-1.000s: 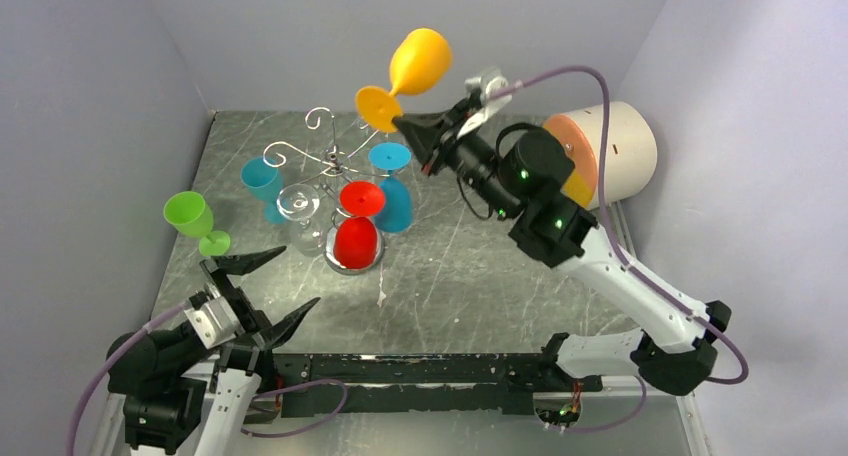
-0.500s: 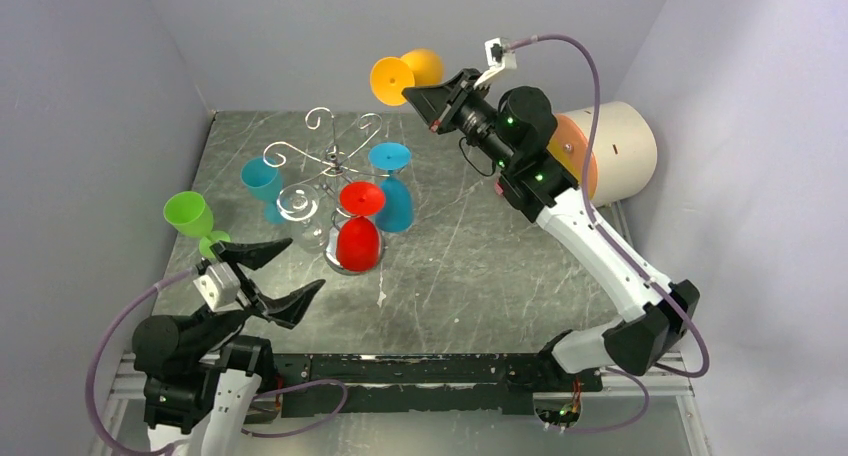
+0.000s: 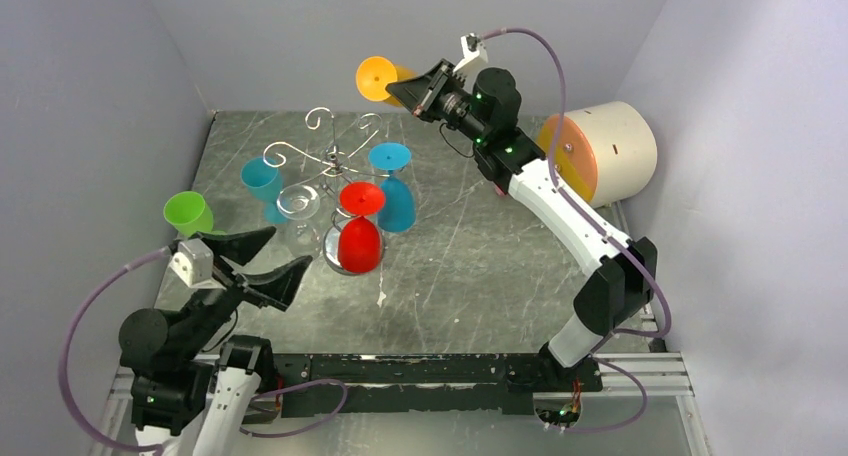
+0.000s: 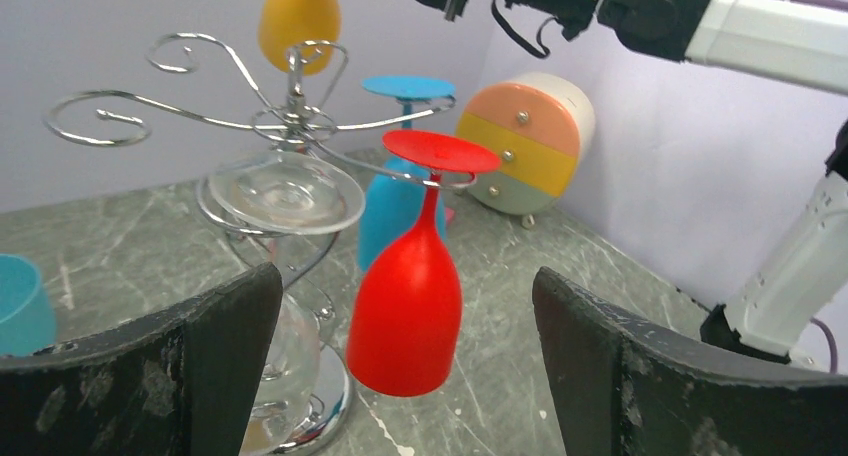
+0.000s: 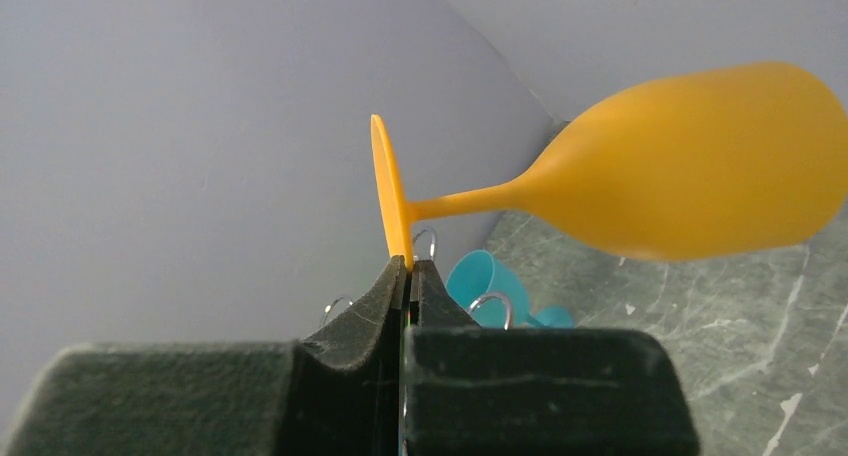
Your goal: Place the wine glass upside down on the wine glass rack
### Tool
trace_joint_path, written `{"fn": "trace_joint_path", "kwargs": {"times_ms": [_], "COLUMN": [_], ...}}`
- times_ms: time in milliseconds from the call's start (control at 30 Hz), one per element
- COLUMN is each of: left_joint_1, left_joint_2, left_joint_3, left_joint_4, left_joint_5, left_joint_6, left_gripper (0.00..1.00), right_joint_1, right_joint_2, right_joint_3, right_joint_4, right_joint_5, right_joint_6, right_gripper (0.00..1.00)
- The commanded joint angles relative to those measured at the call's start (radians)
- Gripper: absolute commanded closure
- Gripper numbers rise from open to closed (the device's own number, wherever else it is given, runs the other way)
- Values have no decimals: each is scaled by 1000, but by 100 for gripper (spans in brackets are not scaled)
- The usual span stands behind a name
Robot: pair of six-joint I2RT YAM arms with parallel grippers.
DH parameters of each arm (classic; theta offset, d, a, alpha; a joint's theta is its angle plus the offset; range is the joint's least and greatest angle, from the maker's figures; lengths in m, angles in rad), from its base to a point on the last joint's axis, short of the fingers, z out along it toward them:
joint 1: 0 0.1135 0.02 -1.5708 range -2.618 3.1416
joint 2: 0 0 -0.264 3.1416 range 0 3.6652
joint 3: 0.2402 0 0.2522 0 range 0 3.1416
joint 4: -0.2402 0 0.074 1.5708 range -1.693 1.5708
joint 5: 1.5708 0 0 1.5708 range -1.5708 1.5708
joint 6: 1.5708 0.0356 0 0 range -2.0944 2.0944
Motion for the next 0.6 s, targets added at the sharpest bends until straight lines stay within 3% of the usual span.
{"fn": "trace_joint_path", "kwargs": {"times_ms": [0, 567], "left_joint_1": [12, 12], "left_joint_2": [30, 23], "left_joint_3": [80, 184], "left_joint_4": [-112, -275], "left_joint_5": [-130, -393], "left_joint_6": [0, -9], "left_gripper": [1, 1], "right_joint_1": [-10, -9], "right_joint_2": [18, 91], "right_joint_3": [69, 112], "right_joint_4": [-9, -33], "right_joint_5": [-87, -188], "right_joint_6": [30, 126], "right_gripper": [100, 100]}}
